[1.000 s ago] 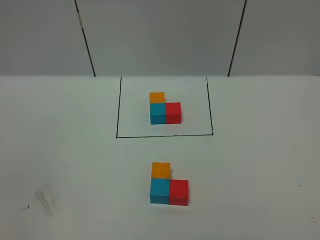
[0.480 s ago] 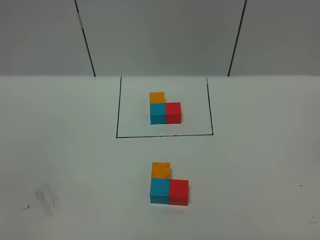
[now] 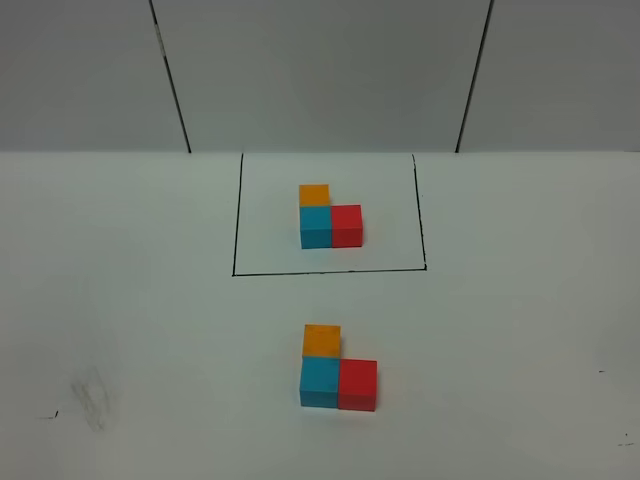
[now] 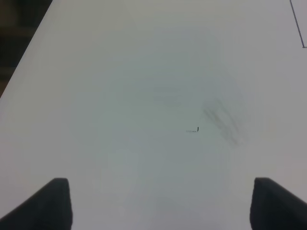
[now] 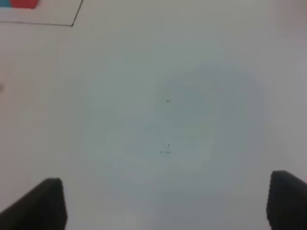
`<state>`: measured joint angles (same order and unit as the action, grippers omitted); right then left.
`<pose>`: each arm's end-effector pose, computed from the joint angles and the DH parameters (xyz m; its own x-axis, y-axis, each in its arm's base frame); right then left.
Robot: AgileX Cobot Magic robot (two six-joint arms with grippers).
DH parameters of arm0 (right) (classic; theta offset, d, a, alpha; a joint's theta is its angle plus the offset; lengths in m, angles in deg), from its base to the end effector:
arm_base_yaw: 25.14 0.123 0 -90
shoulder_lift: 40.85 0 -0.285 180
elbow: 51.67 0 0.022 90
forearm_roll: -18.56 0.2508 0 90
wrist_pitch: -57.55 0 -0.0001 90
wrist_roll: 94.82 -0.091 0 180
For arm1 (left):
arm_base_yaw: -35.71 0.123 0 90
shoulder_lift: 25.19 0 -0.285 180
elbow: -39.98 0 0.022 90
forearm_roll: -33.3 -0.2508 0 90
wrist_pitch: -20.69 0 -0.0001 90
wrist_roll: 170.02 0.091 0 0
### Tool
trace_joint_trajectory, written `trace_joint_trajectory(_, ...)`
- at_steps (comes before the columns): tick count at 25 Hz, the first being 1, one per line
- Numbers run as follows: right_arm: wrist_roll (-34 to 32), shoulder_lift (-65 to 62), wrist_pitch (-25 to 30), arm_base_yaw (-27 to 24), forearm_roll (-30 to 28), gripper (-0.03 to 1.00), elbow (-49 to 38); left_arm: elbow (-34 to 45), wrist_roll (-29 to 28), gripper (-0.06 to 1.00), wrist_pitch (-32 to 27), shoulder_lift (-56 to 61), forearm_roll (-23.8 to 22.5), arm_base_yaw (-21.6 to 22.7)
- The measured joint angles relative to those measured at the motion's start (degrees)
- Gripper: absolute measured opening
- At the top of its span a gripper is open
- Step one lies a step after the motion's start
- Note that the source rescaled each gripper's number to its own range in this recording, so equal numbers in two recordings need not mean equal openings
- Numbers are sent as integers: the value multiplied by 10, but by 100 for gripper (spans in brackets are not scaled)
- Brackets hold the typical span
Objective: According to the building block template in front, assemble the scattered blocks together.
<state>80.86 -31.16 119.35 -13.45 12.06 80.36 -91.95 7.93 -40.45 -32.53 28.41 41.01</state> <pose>0.0000 -0.0093 0.2793 -0.4817 -0.0777 -0.8729 -0.1060 0.9939 -0.0300 -0.0081 0.0061 0.2794 -0.4446 -0.0357 -0.8950 -0.1562 0.9870 0.0382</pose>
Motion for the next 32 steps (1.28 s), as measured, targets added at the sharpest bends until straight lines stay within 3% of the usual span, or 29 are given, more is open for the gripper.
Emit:
trace_joint_trajectory(9,43,-9,-11,0,23,72,-10,0,0,72,0,0,0,0)
trace_joint_trajectory(20,47,-13,-12,-2,26,71,-10,0,0,72,0,0,0,0)
trace_joint_trajectory(32,48,-13,-12,-74,30,71,-10,0,0,72,0,0,0,0)
